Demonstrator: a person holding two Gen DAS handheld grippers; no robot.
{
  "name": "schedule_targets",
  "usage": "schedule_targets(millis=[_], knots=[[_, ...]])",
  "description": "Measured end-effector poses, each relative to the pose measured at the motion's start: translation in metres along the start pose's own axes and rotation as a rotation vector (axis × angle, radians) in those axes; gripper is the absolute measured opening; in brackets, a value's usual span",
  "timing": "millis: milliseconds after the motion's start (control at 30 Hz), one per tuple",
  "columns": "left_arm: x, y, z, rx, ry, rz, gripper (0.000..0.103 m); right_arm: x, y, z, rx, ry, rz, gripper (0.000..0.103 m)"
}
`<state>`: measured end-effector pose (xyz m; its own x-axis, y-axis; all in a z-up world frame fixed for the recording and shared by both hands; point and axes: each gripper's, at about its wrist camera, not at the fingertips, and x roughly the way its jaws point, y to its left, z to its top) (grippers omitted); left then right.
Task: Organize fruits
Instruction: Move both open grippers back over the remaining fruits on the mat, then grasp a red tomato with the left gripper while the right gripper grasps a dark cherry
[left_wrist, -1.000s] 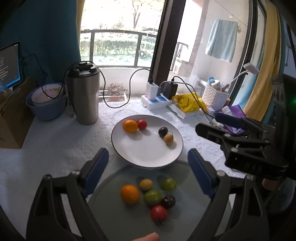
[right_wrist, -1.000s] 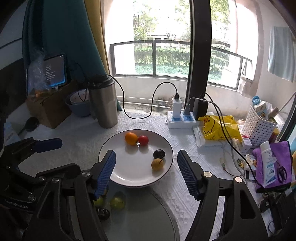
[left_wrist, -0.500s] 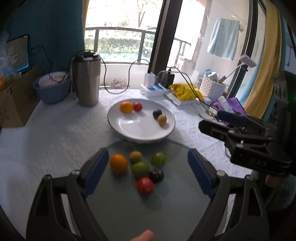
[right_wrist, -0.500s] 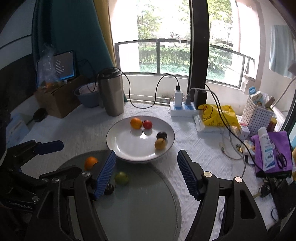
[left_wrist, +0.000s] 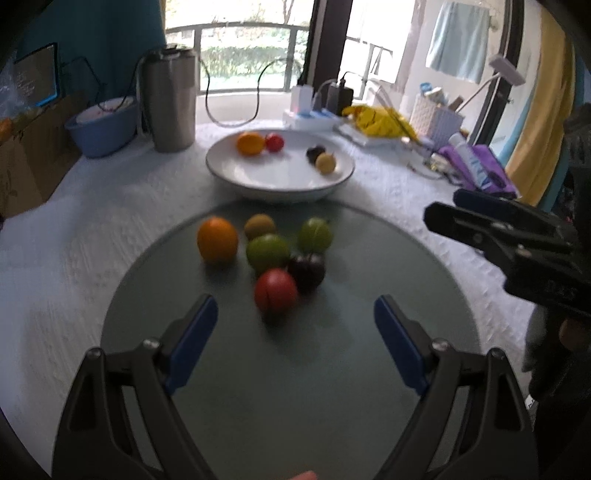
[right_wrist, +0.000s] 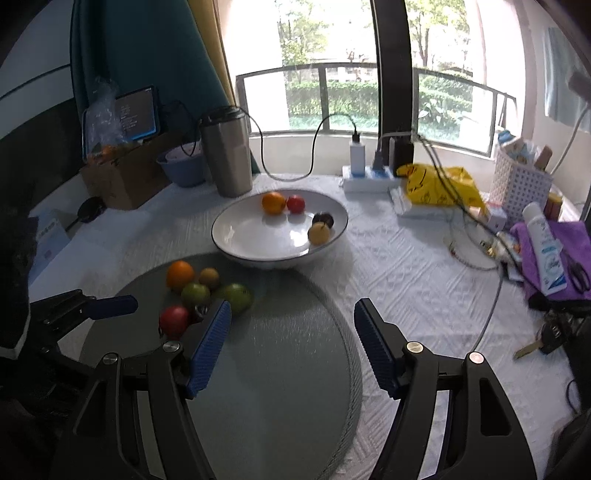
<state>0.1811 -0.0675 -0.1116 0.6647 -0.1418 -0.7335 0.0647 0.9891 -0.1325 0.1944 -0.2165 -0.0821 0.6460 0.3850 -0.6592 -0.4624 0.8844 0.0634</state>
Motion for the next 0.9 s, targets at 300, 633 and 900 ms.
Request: schedule_targets(millis=[300, 633, 900], knots=[[0.02, 0.011, 0.003, -0.02, 0.043, 0.051, 0.054, 0.025, 0.011, -0.012, -0.027, 0.068, 0.077, 0.072], [0.028, 0.014, 0.005, 0.045, 0.059, -0.014, 0.029, 0.04, 0.027, -0.016, -0.04, 0.106, 0.147, 0.072], [0.018, 0.037, 0.002, 0.003, 0.051, -0.044, 0.029, 0.059, 0.048, -0.012, -0.071, 0.157, 0.155, 0.061]])
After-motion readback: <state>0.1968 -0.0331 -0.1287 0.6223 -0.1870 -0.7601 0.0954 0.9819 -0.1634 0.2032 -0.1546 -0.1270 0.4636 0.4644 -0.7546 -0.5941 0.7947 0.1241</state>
